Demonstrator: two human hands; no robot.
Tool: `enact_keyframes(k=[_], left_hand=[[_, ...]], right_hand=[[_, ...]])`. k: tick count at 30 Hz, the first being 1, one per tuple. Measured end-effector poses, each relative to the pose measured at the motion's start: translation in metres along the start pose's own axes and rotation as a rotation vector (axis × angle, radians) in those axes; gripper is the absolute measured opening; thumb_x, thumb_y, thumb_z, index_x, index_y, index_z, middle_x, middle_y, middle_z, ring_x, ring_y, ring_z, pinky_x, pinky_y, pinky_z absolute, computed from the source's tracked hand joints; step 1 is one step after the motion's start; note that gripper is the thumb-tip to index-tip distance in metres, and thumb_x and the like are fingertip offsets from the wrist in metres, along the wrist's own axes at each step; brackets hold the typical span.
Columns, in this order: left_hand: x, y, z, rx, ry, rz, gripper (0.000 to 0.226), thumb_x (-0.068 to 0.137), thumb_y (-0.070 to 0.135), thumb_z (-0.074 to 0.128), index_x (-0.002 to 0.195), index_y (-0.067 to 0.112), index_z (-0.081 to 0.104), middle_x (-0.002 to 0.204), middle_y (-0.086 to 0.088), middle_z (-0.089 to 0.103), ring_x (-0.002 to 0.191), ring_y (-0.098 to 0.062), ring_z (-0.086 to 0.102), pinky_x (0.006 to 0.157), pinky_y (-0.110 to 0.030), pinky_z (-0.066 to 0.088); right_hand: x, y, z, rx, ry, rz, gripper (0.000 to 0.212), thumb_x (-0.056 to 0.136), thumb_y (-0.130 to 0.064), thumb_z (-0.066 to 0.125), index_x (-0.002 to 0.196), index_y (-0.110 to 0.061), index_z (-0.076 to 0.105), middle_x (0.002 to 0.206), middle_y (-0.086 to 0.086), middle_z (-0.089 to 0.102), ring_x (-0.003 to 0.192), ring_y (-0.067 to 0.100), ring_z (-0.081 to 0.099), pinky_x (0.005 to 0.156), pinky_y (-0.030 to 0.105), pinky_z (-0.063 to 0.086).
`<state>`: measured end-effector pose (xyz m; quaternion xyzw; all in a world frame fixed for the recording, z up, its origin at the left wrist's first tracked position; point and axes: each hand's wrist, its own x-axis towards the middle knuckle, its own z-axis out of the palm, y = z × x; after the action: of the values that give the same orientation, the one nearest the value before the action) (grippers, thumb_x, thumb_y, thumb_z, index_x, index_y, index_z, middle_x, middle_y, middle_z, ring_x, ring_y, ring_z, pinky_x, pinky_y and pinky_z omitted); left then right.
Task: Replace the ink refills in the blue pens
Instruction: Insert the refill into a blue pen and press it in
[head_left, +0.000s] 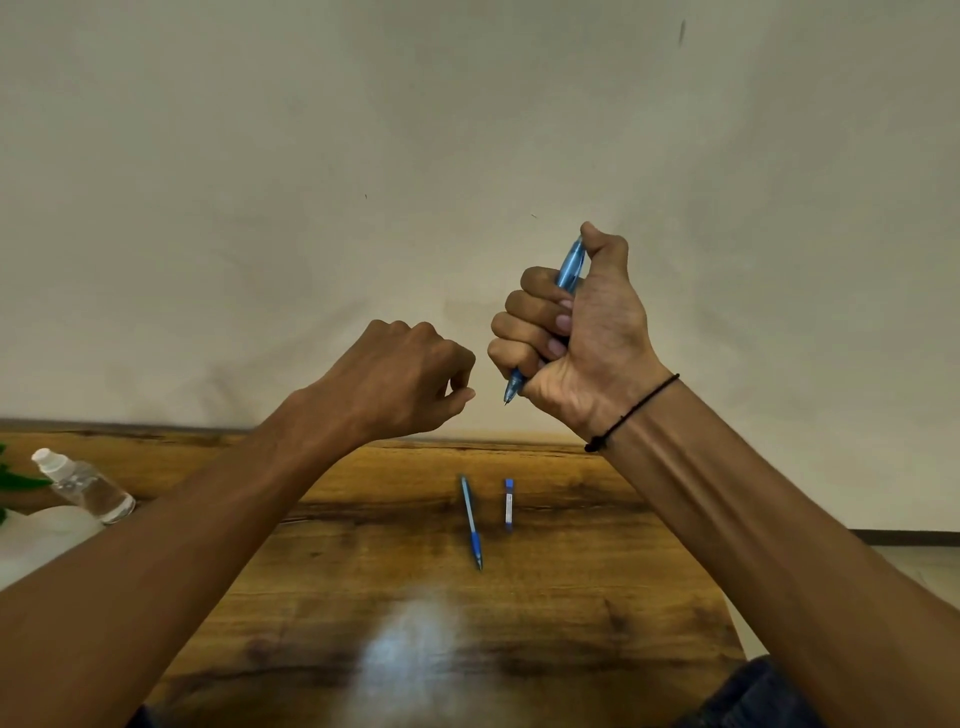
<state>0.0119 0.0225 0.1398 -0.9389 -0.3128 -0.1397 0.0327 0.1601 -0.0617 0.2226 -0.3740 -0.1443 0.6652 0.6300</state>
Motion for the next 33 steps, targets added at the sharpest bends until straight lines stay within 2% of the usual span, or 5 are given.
enact_keyframes(k=[16, 20, 23, 25, 33], left_hand=[[0.0006, -0.0002, 0.001, 0.013, -0.03, -0.019, 0.024, 0.1, 0.044, 0.06, 0.103, 0.025, 0.075, 0.091, 0.005, 0.078, 0.076, -0.013, 0.071, 0.072, -0.031, 0.058], [0.0005, -0.0006, 0.0021, 0.012, -0.014, -0.023, 0.024, 0.1, 0.044, 0.061, 0.102, 0.024, 0.075, 0.09, 0.005, 0.078, 0.074, -0.012, 0.069, 0.067, -0.026, 0.049], [0.0002, -0.0001, 0.0036, 0.011, 0.004, -0.027, 0.024, 0.1, 0.043, 0.061, 0.101, 0.024, 0.075, 0.09, 0.005, 0.078, 0.067, -0.009, 0.06, 0.064, -0.024, 0.04], [0.0003, 0.0002, 0.0042, 0.007, 0.009, -0.031, 0.024, 0.099, 0.043, 0.062, 0.101, 0.024, 0.075, 0.089, 0.005, 0.078, 0.065, -0.008, 0.054, 0.064, -0.024, 0.039], [0.0004, 0.0018, 0.0037, 0.015, 0.012, -0.031, 0.024, 0.1, 0.043, 0.061, 0.099, 0.024, 0.074, 0.088, 0.005, 0.078, 0.063, -0.008, 0.051, 0.062, -0.024, 0.036]], right_hand=[[-0.0012, -0.0001, 0.002, -0.02, -0.001, -0.014, 0.07, 0.098, -0.068, 0.037, 0.049, -0.02, 0.025, 0.04, -0.006, 0.021, 0.036, 0.009, 0.015, 0.045, 0.023, 0.009], [-0.0018, 0.0014, 0.0021, -0.012, -0.005, -0.003, 0.07, 0.098, -0.069, 0.037, 0.049, -0.02, 0.026, 0.04, -0.006, 0.021, 0.035, 0.008, 0.015, 0.046, 0.023, 0.009], [-0.0018, 0.001, 0.0019, -0.034, -0.012, -0.011, 0.069, 0.098, -0.067, 0.035, 0.05, -0.02, 0.025, 0.04, -0.006, 0.021, 0.035, 0.009, 0.015, 0.047, 0.023, 0.008], [-0.0022, 0.0006, 0.0016, -0.041, -0.018, -0.011, 0.069, 0.099, -0.067, 0.034, 0.05, -0.02, 0.024, 0.04, -0.006, 0.02, 0.035, 0.009, 0.015, 0.047, 0.024, 0.008], [-0.003, 0.0006, 0.0, -0.051, -0.034, -0.008, 0.069, 0.098, -0.068, 0.034, 0.05, -0.019, 0.024, 0.04, -0.006, 0.02, 0.035, 0.009, 0.015, 0.046, 0.023, 0.009]])
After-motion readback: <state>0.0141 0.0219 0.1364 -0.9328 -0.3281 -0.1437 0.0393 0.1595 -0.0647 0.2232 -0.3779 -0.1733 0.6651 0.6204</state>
